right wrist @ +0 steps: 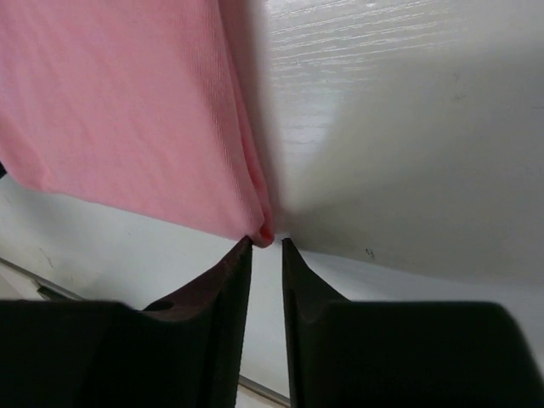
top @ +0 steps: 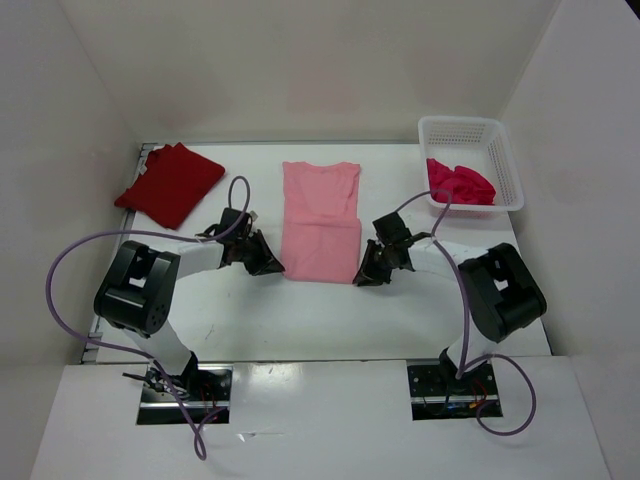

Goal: Fold and stack the t-shirts
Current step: Grab one side of the 2/3 rectangular tshirt with both arms

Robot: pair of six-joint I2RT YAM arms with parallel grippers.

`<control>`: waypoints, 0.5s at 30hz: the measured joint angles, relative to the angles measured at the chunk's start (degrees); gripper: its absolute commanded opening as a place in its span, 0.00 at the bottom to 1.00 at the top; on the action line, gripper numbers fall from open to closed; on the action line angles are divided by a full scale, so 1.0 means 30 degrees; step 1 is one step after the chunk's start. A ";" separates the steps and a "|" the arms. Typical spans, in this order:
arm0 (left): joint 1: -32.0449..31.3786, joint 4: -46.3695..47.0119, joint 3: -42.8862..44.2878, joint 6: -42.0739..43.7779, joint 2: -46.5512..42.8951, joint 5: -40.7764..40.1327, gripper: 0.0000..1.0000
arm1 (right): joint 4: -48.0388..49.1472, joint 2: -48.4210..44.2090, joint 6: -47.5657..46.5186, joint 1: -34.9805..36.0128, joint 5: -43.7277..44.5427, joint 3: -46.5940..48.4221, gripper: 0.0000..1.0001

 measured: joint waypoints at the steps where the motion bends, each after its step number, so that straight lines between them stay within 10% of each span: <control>1: 0.0000 -0.0044 0.0036 0.0007 0.0000 0.0022 0.05 | 0.0066 0.0204 -0.0007 0.0000 -0.0066 0.0029 0.16; 15: -0.0007 -0.3628 0.1479 0.2769 -0.0138 -0.0685 0.00 | -0.0641 0.0364 -0.0204 0.0000 0.0576 0.0532 0.00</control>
